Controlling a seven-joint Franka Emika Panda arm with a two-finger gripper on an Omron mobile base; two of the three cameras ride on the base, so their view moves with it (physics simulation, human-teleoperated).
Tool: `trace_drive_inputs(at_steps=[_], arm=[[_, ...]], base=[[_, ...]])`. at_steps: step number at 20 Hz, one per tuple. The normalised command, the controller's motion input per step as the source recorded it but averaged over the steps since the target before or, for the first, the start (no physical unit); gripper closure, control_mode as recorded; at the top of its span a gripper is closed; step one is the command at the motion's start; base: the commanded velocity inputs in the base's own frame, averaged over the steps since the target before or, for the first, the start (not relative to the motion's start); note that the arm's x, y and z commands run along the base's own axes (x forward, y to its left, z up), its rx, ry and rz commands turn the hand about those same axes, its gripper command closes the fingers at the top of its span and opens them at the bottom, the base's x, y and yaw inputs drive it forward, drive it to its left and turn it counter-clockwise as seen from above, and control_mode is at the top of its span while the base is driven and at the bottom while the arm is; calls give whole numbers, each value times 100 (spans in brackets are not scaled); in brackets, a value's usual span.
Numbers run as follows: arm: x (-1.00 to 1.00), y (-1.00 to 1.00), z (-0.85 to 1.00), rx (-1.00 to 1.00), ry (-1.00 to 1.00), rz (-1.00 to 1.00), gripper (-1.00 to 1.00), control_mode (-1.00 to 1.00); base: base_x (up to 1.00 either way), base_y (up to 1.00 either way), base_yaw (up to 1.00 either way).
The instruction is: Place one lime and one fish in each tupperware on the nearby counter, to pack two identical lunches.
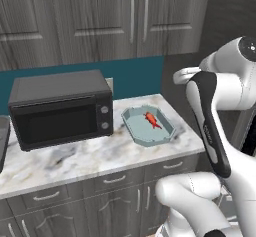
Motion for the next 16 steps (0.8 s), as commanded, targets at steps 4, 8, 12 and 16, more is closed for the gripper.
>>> trace_drive_inputs(at_steps=[4,8,12,16], arm=[[-4,41,-50,-3,6,-5,100,-100],[-4,42,-59,-3,9,-3,100,-100],[0,8,-49,0,21,-5,100,-100],[4,0,-72,0,26,-3,100,-100]], base=[[0,0,0],[0,0,0],[0,0,0],[0,0,0]])
